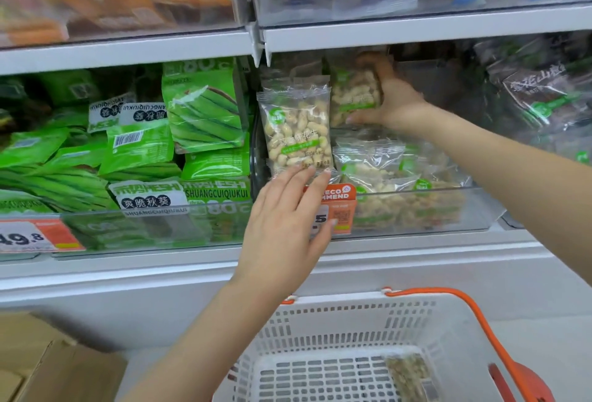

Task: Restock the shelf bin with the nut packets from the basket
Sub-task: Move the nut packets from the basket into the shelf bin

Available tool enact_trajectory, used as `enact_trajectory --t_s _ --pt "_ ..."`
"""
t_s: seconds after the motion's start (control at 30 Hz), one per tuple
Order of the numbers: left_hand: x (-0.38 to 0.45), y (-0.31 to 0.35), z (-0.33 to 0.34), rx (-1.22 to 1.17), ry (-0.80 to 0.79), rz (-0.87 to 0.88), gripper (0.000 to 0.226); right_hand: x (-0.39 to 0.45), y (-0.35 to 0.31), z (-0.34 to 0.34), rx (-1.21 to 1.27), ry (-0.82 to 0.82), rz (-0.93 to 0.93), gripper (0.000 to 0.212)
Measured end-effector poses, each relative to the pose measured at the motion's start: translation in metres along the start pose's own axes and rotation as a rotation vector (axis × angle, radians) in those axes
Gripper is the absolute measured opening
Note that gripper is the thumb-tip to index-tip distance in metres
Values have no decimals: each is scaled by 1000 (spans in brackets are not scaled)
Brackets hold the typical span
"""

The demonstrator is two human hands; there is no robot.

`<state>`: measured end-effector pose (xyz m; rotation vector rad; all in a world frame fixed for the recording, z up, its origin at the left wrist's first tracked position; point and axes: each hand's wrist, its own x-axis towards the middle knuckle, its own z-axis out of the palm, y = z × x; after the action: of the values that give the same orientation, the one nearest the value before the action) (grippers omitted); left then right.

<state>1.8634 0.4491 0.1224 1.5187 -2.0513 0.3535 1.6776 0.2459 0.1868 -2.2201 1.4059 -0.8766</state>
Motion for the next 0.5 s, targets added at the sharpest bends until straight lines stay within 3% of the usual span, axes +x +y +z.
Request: enact_trajectory --t_s 0.2,0.5 --pt "-1 2 -1 10 22 -4 53 0 3 1 -91 -30 -4 90" --pt "-2 -4 -9 21 23 37 53 -19 -17 -14 -93 -52 18 105"
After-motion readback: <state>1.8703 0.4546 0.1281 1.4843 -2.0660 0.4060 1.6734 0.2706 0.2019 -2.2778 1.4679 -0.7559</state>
